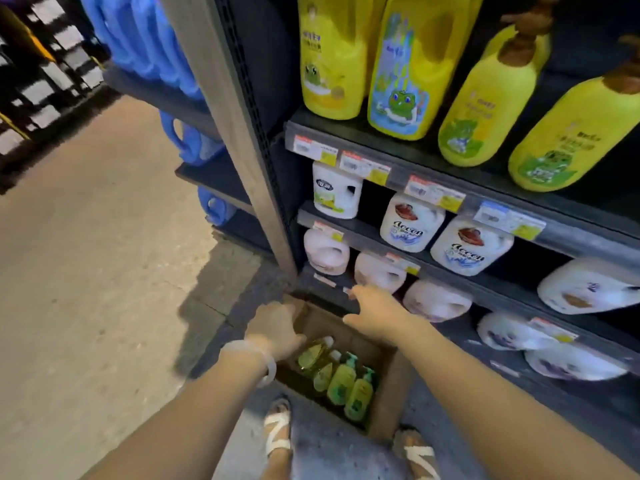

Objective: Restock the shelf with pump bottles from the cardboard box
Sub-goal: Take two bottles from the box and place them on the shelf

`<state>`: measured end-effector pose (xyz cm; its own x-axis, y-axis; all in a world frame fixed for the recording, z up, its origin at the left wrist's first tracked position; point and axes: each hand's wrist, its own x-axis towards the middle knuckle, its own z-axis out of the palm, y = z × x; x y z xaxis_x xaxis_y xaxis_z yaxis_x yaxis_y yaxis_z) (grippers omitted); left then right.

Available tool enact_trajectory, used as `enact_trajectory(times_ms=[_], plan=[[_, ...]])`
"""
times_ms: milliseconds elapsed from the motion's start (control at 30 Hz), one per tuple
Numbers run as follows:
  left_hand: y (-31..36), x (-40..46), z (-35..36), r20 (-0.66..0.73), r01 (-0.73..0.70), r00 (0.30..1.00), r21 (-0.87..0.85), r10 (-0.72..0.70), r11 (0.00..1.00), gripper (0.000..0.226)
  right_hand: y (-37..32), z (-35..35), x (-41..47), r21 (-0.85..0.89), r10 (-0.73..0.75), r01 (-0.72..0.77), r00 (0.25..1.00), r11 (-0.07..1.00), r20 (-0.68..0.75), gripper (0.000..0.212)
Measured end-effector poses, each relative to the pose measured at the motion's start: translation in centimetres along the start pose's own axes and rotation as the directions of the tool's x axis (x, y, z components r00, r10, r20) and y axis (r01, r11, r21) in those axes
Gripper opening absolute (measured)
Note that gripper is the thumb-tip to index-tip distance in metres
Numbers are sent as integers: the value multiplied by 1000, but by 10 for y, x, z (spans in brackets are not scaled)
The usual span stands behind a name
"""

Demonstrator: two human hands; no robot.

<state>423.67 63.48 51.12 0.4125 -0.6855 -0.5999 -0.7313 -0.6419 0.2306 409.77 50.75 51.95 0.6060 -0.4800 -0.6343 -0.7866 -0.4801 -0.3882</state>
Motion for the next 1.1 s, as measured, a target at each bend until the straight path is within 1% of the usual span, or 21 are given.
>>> enact_trajectory(times_ms=[100,167,267,367,467,533,600,633,667,700,767,833,900,967,1033,1100], plan=[[-34,35,12,78,-71,994,4,71,997,38,4,35,20,158,173,-172,985,972,7,47],[-49,52,27,140,-77,987,5,75,997,35,9,68,30,215,249,-252,968,944,40,44],[-67,76,62,247,-90,967,74,69,993,36,24,119,42,252,361,-380,925,890,118,46],[-81,95,109,329,-91,943,84,59,992,33,48,169,56,279,444,-485,873,828,201,47],[-95,122,160,370,-60,928,59,34,996,37,70,218,78,378,498,-548,836,746,230,45],[-101,147,196,409,-36,912,36,18,999,31,89,257,98,435,512,-560,827,706,232,49],[-107,173,236,431,-64,902,96,17,993,21,108,290,123,451,538,-590,804,670,252,41],[-110,186,257,434,-84,900,112,27,990,21,118,306,136,456,554,-606,791,652,259,37],[-111,198,278,454,-93,890,129,24,987,21,127,320,148,462,569,-615,782,639,254,38],[-111,209,297,474,-108,880,142,28,984,23,136,333,160,469,582,-624,773,625,252,43],[-111,227,340,507,-121,862,201,3,972,39,152,361,184,470,611,-649,749,598,257,55],[-107,244,379,531,-128,847,210,-3,969,51,169,388,206,485,634,-679,719,551,287,67],[-98,257,416,544,-96,839,168,-11,981,57,185,416,224,517,643,-714,681,473,352,77],[-91,270,452,531,-44,848,101,-16,994,62,201,445,240,532,645,-738,651,415,399,89],[-82,283,481,479,0,878,18,-9,1000,66,213,471,254,542,648,-756,626,367,434,102],[-73,295,503,414,59,910,-74,-23,995,74,225,492,267,564,670,-754,613,336,420,107]])
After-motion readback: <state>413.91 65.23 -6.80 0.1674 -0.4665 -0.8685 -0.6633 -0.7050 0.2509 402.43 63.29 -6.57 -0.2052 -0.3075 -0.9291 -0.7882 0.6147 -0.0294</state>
